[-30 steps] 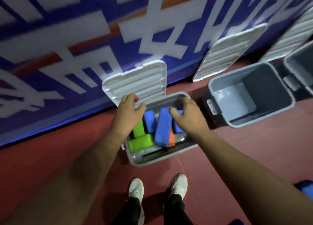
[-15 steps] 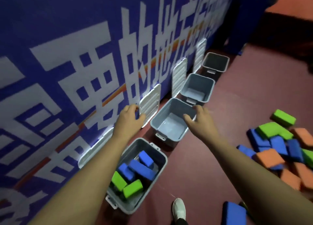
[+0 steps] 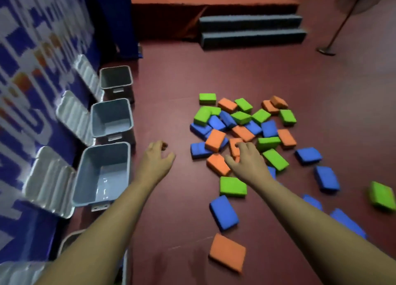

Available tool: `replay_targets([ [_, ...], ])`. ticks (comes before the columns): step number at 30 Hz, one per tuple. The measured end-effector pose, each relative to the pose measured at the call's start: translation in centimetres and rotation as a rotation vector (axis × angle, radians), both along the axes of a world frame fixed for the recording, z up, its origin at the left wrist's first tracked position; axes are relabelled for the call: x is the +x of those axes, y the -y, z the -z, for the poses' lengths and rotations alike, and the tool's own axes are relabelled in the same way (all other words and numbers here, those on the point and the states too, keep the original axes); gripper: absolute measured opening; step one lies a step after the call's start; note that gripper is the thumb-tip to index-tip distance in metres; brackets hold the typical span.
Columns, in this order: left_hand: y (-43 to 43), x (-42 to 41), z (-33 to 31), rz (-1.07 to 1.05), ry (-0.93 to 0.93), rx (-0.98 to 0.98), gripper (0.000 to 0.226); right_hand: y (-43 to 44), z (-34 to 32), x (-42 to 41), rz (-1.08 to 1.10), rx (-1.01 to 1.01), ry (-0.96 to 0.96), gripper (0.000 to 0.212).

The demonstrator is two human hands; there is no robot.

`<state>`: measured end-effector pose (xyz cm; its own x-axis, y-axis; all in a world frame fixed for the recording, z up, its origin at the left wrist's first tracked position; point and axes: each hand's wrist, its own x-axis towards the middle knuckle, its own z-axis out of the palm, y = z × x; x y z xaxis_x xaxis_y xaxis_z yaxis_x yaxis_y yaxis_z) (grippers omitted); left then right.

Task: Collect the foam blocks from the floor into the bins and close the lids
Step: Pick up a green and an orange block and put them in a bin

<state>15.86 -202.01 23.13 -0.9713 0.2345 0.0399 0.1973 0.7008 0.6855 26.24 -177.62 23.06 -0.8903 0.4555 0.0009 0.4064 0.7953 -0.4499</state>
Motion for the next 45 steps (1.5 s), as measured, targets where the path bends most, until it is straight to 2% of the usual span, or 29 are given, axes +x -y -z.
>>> replay_targets([
  [5,-14.0,0.5,4.4,0.19,0.073,-0.031,0.026,-11.3,4.0,4.6,0.194,0.006,0.098,0.052],
  [10,-27.3,-0.3,10.0,0.302,0.163,-0.082,0.025,-22.4,10.1,5.6,0.252,-0.057,0.185,0.055],
  [18,-42.2,-5.3,22.6,0.23,0.298,-0.197,0.015,-37.8,21.7,-1.2,0.183,-0.137,0.303,0.054],
  [27,-47.2,-14.9,37.4,0.178,0.394,-0.313,0.015,-45.2,36.1,-13.5,0.161,-0.168,0.34,0.05],
  [34,-48.9,-23.9,56.8,0.294,0.485,-0.418,0.012,-45.1,55.6,-20.7,0.34,-0.274,0.324,0.046],
  [37,-49.5,-26.1,65.6,0.363,0.538,-0.477,0.013,-43.9,64.6,-21.9,0.386,-0.323,0.389,0.046],
  [42,-50.4,-27.0,78.8,0.363,0.731,-0.533,0.023,-42.3,77.1,-22.2,0.431,-0.343,0.515,0.051],
  [45,-50.5,-26.2,84.4,0.187,0.893,-0.5,0.046,-42.1,83.0,-21.9,0.526,-0.405,0.576,0.063],
])
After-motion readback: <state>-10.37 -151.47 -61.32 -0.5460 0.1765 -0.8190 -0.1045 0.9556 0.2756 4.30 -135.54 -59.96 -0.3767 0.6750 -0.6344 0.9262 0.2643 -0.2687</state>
